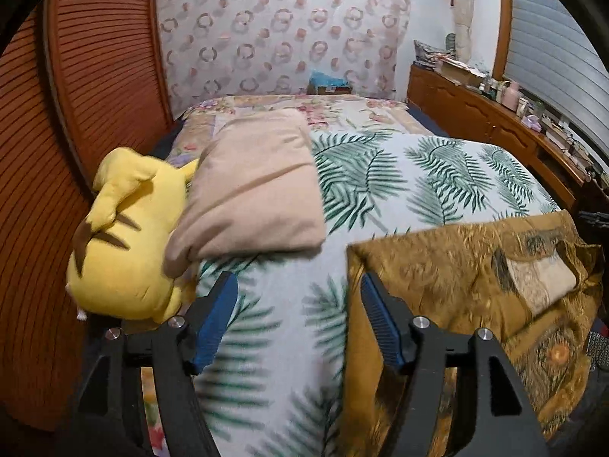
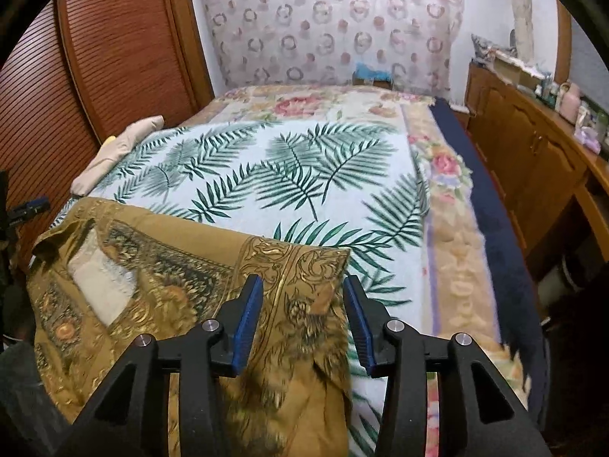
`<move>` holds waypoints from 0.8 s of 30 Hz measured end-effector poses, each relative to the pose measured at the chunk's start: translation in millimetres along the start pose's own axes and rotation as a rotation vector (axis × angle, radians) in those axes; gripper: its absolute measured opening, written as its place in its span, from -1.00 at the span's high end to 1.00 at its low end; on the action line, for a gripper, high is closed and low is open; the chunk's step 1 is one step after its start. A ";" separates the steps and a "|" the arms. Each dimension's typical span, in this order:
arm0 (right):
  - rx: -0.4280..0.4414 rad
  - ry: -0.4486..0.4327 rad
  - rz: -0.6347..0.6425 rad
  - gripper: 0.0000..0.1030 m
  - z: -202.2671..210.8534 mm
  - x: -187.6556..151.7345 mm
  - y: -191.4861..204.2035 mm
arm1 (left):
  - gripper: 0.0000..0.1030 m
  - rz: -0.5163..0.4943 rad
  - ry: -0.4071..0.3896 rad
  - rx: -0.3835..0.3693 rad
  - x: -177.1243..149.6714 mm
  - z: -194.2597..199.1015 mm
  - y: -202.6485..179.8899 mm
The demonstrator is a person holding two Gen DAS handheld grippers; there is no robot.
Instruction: Fold small clothes
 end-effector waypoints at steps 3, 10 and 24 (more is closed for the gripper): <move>0.006 0.033 -0.002 0.11 -20.2 6.8 -4.8 | -0.32 -0.037 0.017 -0.017 16.2 -13.9 -14.4; -0.014 0.077 -0.013 -0.11 -45.7 12.5 -11.1 | -0.32 -0.098 0.091 -0.054 31.4 -46.9 -39.6; -0.034 0.037 0.033 -0.46 -53.7 10.5 -5.0 | -0.40 -0.101 0.156 -0.057 23.8 -70.2 -43.3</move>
Point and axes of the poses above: each gripper's, at about its wrist camera, not at the fingertips, and z roughly against the way its jaws point, y to its left, x to its top, the point moved 6 cm from there along -z, roughly the way its jaws point, and after that the axes turned 15 degrees about y, right-handed, at the moved point
